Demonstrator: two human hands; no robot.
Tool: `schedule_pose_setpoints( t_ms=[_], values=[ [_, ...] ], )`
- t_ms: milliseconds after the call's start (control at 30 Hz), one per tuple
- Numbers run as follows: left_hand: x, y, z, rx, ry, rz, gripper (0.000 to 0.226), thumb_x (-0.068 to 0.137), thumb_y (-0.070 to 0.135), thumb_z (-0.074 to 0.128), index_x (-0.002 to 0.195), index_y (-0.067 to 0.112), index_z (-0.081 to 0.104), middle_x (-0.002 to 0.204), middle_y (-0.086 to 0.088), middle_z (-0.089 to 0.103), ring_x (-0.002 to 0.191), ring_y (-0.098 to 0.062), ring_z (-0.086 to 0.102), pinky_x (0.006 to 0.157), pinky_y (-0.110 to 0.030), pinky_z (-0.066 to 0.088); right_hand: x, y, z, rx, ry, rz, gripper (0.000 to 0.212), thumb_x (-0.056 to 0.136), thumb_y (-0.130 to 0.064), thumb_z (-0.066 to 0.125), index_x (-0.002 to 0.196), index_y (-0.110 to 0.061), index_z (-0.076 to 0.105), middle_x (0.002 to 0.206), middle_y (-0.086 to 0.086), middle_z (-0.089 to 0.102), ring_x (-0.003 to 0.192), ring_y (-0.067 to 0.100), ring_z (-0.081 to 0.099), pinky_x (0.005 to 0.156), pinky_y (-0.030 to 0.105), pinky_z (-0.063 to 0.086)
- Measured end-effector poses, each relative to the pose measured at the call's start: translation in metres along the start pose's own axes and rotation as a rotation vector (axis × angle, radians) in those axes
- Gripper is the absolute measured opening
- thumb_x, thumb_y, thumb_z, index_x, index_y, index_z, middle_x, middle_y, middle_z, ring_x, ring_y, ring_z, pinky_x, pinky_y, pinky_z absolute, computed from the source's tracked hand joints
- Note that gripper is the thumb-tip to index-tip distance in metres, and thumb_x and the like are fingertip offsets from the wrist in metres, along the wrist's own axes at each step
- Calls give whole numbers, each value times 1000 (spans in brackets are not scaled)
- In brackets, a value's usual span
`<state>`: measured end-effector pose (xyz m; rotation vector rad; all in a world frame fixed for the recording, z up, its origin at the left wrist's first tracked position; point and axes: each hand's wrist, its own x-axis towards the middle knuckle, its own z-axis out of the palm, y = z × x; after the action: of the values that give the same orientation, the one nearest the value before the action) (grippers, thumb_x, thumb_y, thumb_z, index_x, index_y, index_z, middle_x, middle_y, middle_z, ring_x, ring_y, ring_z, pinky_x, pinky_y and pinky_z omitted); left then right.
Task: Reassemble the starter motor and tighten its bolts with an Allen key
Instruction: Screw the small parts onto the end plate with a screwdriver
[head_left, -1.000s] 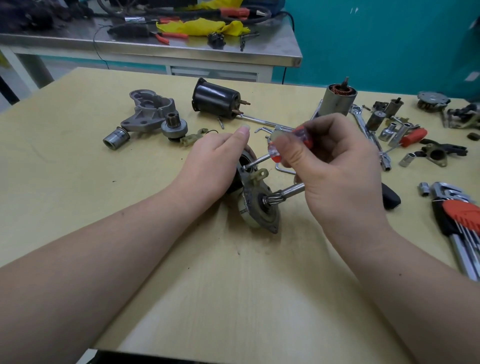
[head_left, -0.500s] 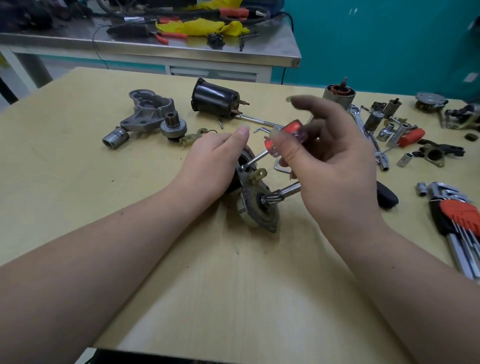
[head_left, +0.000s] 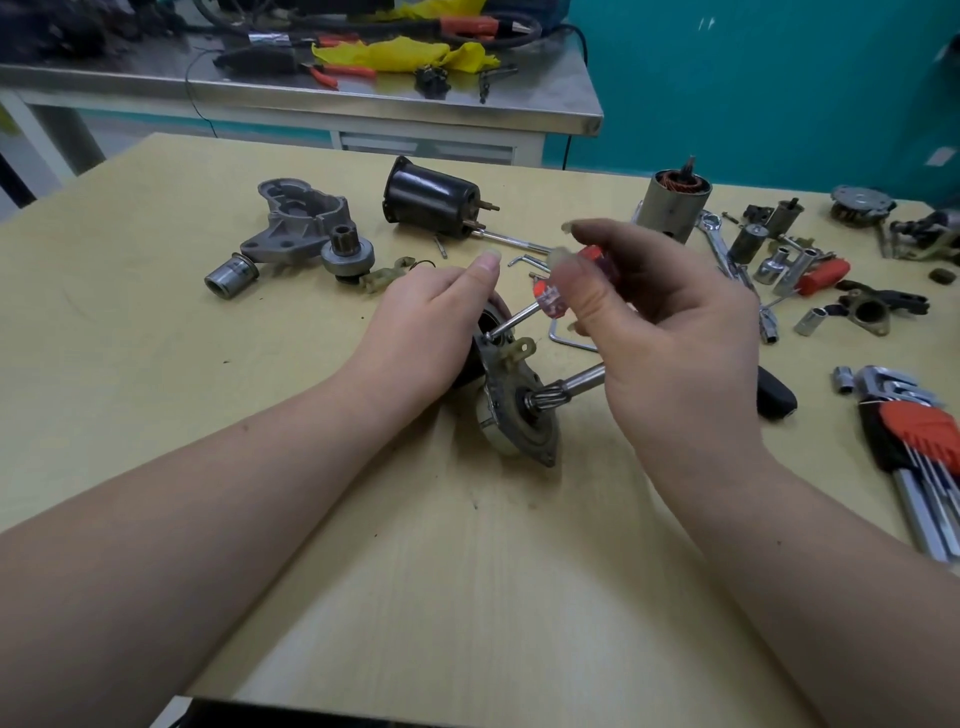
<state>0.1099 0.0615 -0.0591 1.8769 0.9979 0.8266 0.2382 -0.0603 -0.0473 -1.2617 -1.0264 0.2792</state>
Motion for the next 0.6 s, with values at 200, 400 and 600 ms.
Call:
schedule_pose_setpoints(
  t_ms=[200, 400, 600],
  values=[
    [-1, 1, 0, -2, -8, -7, 48, 111, 54, 46, 83, 34, 79, 86, -10, 78, 87, -24, 72, 90, -46, 58, 1, 2, -3, 5, -56, -13, 39, 98, -16, 74, 136, -22, 68, 102, -10, 76, 98, 10, 75, 89, 26, 61],
    [-1, 1, 0, 4, -5, -6, 48, 113, 50, 47, 80, 36, 79, 83, 3, 78, 81, -13, 69, 81, -37, 54, -1, 1, 0, 18, -9, -15, 27, 98, -27, 76, 124, -23, 75, 104, -8, 77, 95, 5, 73, 83, 22, 59],
    [-3, 3, 0, -26, -10, -21, 49, 113, 50, 48, 81, 31, 79, 83, -11, 78, 89, -30, 72, 93, -52, 57, 1, 3, -2, -20, -63, -14, 40, 95, -20, 78, 133, -29, 68, 97, -10, 73, 93, 11, 73, 87, 35, 63]
  ],
)
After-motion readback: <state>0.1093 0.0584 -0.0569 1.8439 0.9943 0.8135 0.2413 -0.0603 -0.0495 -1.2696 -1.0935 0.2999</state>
